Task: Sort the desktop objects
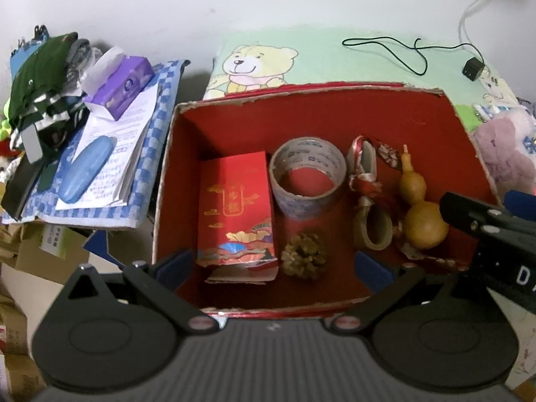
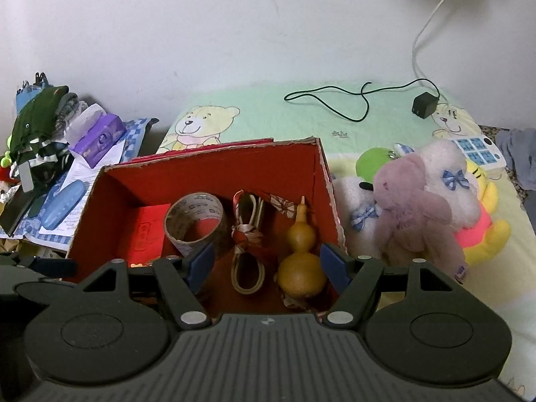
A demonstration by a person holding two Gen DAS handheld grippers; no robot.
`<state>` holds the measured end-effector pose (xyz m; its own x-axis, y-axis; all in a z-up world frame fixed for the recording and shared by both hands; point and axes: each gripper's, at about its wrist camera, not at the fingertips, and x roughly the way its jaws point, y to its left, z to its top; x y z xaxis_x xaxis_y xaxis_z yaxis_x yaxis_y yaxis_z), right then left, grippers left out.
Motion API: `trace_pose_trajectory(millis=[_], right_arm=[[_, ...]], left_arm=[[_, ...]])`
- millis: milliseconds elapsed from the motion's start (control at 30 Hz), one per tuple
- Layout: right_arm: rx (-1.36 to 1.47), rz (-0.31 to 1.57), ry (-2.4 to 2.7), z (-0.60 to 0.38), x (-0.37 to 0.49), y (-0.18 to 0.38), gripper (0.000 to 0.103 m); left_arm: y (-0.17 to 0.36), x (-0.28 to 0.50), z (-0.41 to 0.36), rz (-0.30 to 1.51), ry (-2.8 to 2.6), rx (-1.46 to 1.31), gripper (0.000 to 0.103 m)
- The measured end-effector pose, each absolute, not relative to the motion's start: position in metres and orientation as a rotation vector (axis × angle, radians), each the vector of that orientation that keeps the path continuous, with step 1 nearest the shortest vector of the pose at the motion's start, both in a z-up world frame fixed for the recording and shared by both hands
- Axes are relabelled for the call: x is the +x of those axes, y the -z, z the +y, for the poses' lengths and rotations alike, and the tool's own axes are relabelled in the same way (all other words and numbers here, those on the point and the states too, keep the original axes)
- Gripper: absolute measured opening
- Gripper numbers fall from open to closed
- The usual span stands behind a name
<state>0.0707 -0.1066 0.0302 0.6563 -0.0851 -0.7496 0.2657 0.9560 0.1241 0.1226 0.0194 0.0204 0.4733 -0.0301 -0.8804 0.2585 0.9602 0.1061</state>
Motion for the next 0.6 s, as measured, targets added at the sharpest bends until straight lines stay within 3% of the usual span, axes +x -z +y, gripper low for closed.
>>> trace_pose_trajectory(millis=[600], right_arm=[[0.271,0.892,0.157,-0.116,0.095,-0.002,0.072]], left_arm=[[0.004,0.139,0.019,1.049,0.159,0.248,0.103]])
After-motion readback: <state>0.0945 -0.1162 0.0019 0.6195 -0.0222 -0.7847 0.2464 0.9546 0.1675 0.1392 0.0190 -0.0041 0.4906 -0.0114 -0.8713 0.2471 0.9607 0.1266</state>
